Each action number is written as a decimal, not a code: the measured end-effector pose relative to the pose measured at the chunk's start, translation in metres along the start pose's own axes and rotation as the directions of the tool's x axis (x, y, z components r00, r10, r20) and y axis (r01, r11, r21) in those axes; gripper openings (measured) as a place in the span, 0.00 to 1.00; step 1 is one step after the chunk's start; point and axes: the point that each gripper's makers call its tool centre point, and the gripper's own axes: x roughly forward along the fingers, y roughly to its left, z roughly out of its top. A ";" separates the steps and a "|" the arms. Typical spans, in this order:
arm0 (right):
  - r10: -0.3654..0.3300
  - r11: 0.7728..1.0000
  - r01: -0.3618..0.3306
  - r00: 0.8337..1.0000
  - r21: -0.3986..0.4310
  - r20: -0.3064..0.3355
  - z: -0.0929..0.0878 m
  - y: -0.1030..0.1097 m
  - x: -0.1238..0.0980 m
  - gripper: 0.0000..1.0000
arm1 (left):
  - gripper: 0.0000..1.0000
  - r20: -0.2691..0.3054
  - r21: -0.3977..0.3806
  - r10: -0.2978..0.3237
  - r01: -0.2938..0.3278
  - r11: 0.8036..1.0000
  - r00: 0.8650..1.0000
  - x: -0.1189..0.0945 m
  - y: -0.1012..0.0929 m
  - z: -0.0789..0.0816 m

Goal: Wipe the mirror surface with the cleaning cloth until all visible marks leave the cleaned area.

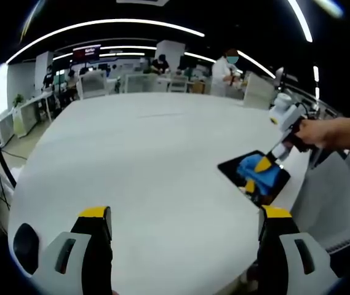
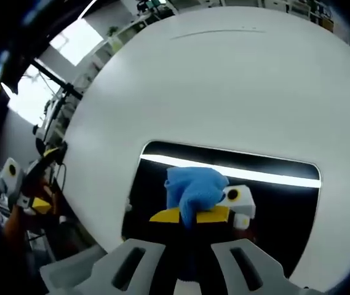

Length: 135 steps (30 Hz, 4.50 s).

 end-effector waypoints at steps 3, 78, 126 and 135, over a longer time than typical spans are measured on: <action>-0.006 1.000 0.006 1.000 0.000 0.004 0.000 -0.007 -0.002 0.00 | 0.99 0.000 0.001 -0.001 0.001 1.000 1.000 0.000 0.000 0.001; -0.127 0.987 0.126 0.992 0.103 0.008 -0.022 -0.118 -0.051 0.00 | 0.99 -0.016 0.012 0.012 -0.012 1.000 1.000 -0.002 -0.003 0.000; -0.173 0.983 0.172 0.985 0.060 0.022 -0.036 -0.110 -0.053 0.00 | 0.99 -0.024 0.029 -0.014 0.014 0.999 1.000 0.001 -0.013 -0.001; -0.161 0.986 0.161 0.987 0.037 0.002 -0.055 -0.102 -0.057 0.00 | 0.99 -0.025 0.023 -0.019 0.020 1.000 1.000 0.003 -0.018 -0.004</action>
